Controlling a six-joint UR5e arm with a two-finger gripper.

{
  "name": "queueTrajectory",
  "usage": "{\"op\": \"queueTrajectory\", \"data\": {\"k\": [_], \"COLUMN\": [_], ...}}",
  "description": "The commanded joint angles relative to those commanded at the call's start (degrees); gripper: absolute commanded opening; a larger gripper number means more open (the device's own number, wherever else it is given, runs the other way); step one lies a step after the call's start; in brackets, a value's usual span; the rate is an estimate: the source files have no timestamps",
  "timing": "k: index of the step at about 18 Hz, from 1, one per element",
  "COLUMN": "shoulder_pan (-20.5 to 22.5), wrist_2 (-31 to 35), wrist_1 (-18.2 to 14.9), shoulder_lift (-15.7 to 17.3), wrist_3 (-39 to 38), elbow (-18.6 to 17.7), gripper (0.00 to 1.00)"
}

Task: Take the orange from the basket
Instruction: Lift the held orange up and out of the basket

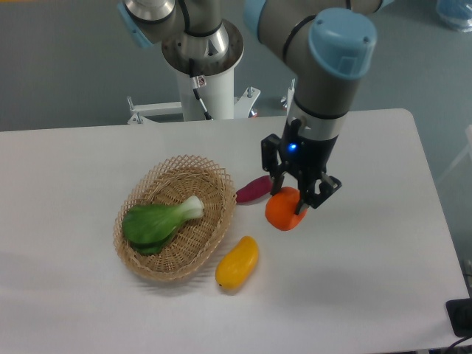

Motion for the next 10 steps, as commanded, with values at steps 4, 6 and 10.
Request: {"op": "queueTrajectory", "data": {"k": [4, 6, 10], "shoulder_pan": [0.3, 0.3, 0.3], "wrist_2": [0.1, 0.1, 0.1], "wrist_1": [0.0, 0.0, 0.1], "shoulder_lift": [0.0, 0.0, 0.0], "wrist_3": [0.1, 0.1, 0.1], "elbow": [0.0, 0.0, -0.4], "gripper": [0.51, 0.51, 0.51]}}
